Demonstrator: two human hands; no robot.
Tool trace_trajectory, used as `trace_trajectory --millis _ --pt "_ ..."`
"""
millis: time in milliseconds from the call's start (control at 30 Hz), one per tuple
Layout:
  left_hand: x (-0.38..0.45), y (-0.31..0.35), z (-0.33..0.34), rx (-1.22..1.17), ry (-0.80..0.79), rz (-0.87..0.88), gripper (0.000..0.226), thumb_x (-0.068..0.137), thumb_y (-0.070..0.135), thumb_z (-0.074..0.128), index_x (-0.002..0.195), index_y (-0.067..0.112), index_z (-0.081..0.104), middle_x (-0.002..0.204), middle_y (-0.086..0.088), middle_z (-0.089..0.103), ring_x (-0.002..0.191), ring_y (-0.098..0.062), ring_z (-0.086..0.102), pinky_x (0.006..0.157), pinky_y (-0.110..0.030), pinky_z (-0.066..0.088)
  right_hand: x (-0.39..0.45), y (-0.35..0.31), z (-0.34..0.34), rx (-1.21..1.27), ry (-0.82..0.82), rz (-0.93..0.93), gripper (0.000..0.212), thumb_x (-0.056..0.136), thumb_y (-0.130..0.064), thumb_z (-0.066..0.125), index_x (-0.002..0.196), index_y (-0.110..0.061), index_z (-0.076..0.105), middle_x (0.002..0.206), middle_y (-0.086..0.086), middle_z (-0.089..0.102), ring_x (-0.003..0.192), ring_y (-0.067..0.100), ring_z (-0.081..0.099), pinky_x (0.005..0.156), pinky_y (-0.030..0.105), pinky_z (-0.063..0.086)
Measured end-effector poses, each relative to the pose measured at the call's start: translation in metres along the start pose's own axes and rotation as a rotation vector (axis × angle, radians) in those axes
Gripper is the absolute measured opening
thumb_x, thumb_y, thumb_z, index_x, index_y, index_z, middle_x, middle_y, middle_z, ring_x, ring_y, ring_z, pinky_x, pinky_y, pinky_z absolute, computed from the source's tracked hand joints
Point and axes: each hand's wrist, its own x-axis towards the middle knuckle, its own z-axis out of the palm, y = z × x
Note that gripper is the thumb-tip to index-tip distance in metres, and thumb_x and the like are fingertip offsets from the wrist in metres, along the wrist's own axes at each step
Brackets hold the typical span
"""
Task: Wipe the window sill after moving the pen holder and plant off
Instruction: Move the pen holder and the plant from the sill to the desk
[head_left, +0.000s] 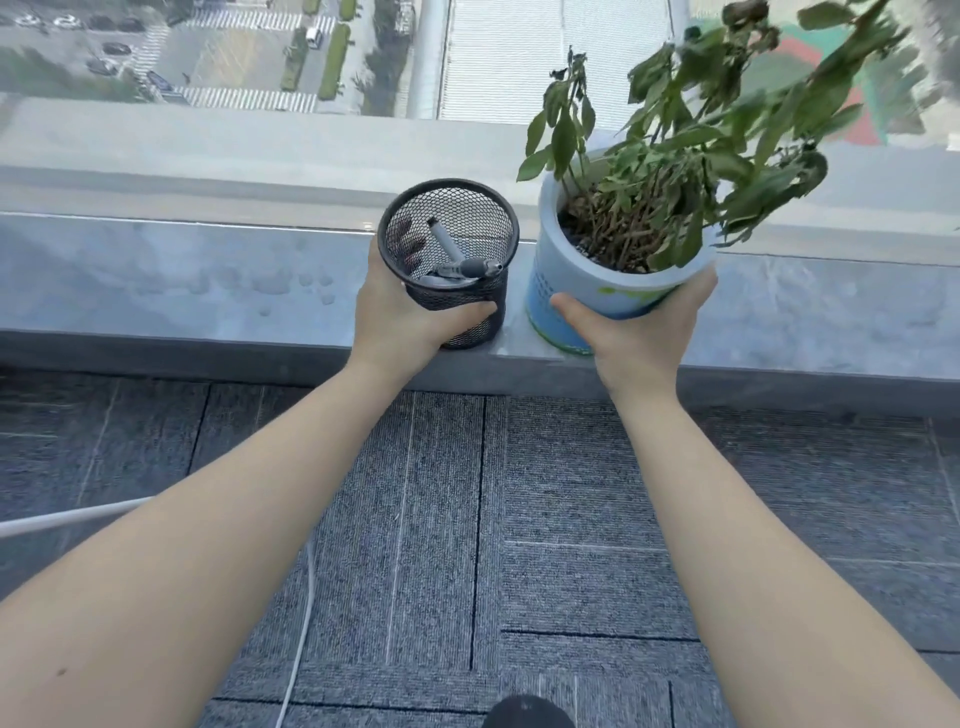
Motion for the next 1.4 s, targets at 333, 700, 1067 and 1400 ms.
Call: trace_trajectory --millis 333,700,1067,1400 --pt "-0.051 0.082 -0.059 -0.073 0.046 -0.017 0.106 0.036 0.04 0.081 0.13 0.01 0.043 0.123 0.0 0.059 0.118 -0.014 0.055 0.107 -0.04 0.042 -0.039 -0.102 -0.019 0.087 -0.043 -0.027 0.098 0.047 -0.027 0.084 0.127 -0.004 0.032 0.12 -0.001 0.047 0.116 0.013 0.05 0.097 0.02 0.046" --pt "-0.179 0.329 -0.221 -0.096 0.176 -0.04 0.102 0.037 0.042 0.079 0.127 0.01 0.045 0.123 0.001 0.057 0.119 -0.015 0.053 0.107 -0.036 0.042 -0.113 -0.388 -0.069 0.109 -0.213 -0.115 0.085 0.047 -0.027 0.084 0.112 -0.017 0.029 0.11 -0.007 0.046 0.103 -0.005 0.051 0.09 0.013 0.047" --pt "-0.31 0.483 -0.343 -0.05 0.448 0.096 0.083 0.037 0.043 0.077 0.113 0.024 0.051 0.113 0.006 0.062 0.108 -0.007 0.058 0.103 -0.033 0.044 -0.188 -0.586 -0.091 0.216 -0.44 -0.244 0.09 0.042 -0.041 0.077 0.115 -0.012 0.032 0.108 -0.009 0.047 0.099 0.0 0.052 0.086 0.014 0.046" --pt "-0.526 0.527 -0.406 -0.069 0.877 0.007 0.099 0.032 0.041 0.079 0.122 0.015 0.047 0.118 0.005 0.058 0.114 -0.012 0.053 0.1 -0.028 0.041 -0.33 -0.687 -0.125 0.277 -0.858 -0.344 0.086 0.04 -0.043 0.074 0.113 -0.023 0.033 0.106 -0.01 0.051 0.101 0.007 0.054 0.085 0.022 0.048"
